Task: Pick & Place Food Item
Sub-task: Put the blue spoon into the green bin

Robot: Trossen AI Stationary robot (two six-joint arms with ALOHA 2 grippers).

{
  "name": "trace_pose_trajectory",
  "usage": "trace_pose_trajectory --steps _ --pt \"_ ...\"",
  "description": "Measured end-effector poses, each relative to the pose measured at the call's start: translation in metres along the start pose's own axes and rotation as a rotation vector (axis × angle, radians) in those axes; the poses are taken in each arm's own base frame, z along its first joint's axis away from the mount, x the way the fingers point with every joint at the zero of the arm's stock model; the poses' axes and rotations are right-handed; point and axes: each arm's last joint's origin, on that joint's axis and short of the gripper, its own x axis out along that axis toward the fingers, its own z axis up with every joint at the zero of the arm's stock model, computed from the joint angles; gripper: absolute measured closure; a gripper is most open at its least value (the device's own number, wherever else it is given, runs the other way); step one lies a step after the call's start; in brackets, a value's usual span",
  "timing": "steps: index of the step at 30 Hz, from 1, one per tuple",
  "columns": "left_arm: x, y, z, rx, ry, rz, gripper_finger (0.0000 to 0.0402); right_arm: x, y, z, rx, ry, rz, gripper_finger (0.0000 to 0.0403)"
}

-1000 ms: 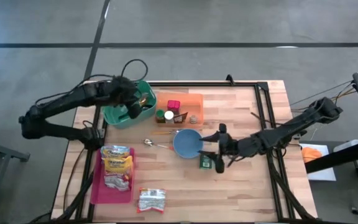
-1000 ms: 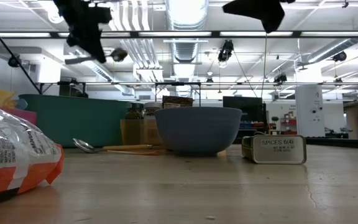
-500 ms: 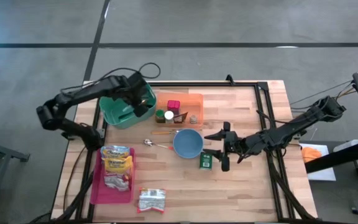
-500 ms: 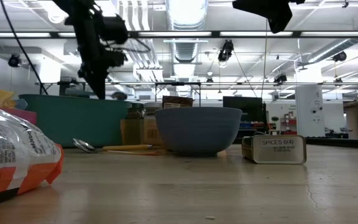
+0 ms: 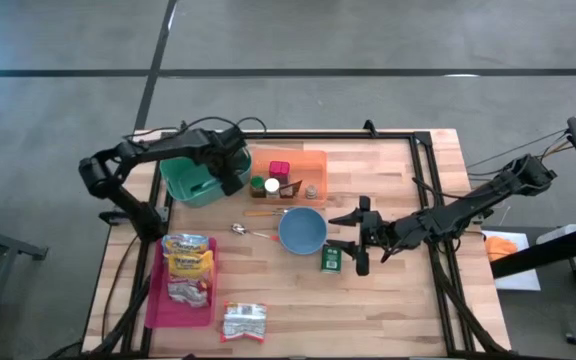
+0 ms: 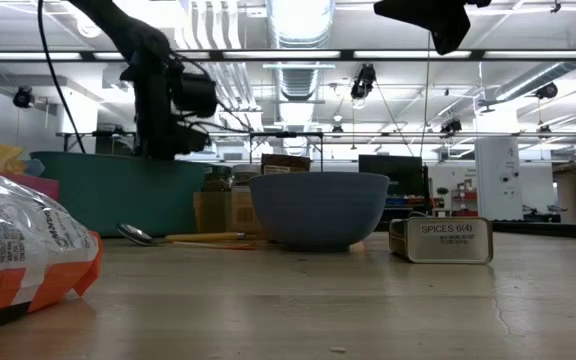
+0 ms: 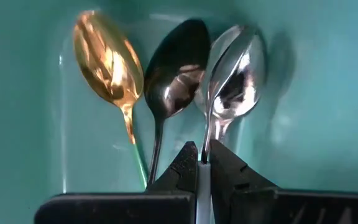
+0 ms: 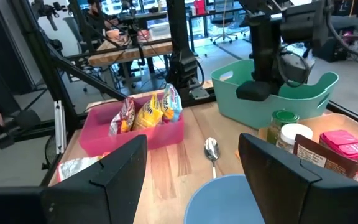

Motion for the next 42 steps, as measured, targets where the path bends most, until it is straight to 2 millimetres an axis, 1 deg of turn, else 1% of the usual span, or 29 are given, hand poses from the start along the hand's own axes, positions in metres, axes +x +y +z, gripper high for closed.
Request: trace_pose_trajectory --steps 4,9,25,30,42 --pt "0.009 0.003 -0.007 -0.017 -0.001 -0.043 0.0393 -0.001 0.001 -0.001 0.002 0.002 0.007 0.0154" --pt "0.016 0.002 -0.013 -0.009 0.009 -0.089 0.0393 -0.001 0.001 0.000 0.002 0.001 0.007 0.0154" --pt "0.015 0.003 -0.013 0.004 0.009 -0.080 0.0393 -0.001 0.001 -0.001 0.006 0.001 0.007 0.0154" --pt "0.015 0.003 -0.013 0.006 0.009 -0.079 0.0377 -0.001 0.001 0.000 0.007 0.000 0.007 0.0154" --pt "0.015 0.003 -0.013 -0.017 0.011 -0.072 0.0370 -0.001 0.002 0.001 0.011 -0.002 0.007 0.0154"
